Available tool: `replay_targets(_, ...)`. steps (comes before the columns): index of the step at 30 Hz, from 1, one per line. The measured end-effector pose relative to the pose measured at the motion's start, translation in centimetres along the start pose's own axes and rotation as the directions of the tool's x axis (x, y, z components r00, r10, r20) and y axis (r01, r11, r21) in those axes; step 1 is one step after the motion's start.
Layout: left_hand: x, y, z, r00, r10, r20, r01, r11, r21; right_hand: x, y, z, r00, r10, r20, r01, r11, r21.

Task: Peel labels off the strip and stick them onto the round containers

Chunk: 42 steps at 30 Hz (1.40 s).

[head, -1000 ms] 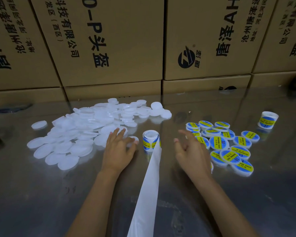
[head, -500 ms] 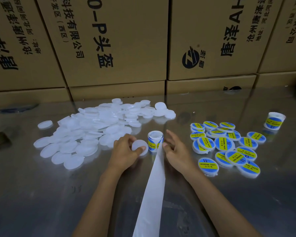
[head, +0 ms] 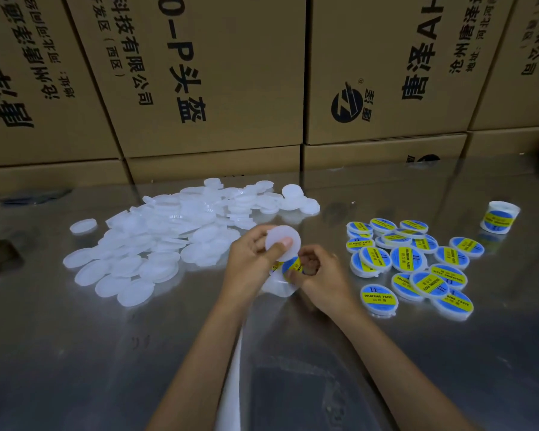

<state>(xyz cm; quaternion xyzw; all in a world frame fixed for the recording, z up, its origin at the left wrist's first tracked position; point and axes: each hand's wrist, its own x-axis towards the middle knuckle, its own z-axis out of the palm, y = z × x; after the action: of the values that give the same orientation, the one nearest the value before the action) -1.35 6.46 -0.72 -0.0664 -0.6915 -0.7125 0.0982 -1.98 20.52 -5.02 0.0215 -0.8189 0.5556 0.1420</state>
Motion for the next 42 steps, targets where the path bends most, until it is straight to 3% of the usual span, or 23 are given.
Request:
replay_targets(14, -0.2, -0.6, 0.5, 0.999, 0.044, 0.031, -0.048, 0.986, 0.157, -0.3, 0.0, -0.1, 1.000, 0.024, 0.003, -0.024, 0.999, -0.033)
replay_targets(21, -0.7, -0.2, 0.6, 0.992, 0.044, 0.115, -0.071, 0.969, 0.236, -0.9, -0.4, -0.5, 1.000, -0.011, 0.003, 0.012, 0.996, -0.093)
replay_targets(27, -0.8, 0.1, 0.8, 0.991, 0.013, 0.136, -0.045, 0.971, 0.236, -1.8, -1.2, -2.5, 0.993, -0.013, 0.118, 0.011, 1.000, 0.014)
replay_targets(33, -0.9, 0.3, 0.8, 0.994, -0.006, 0.113, -0.013, 0.987, 0.161, -2.4, -2.6, -4.6, 0.904, 0.015, 0.427, -0.043, 0.997, 0.056)
replay_targets(35, -1.0, 0.4, 0.8, 0.994, -0.010, 0.105, -0.002, 0.994, 0.112, -2.6, -3.0, -5.0, 0.872, 0.019, 0.489, -0.079, 0.992, 0.103)
replay_targets(38, -1.0, 0.7, 0.6, 0.999, -0.021, 0.042, 0.017, 0.995, 0.099, -2.7, -3.4, -5.5, 0.858, -0.023, 0.513, -0.171, 0.929, 0.327)
replay_targets(42, -0.7, 1.3, 0.1, 0.993, -0.115, -0.031, 0.113, 0.992, -0.059, -2.3, -4.0, -5.6, 0.943, -0.027, 0.331, -0.170, 0.816, 0.552)
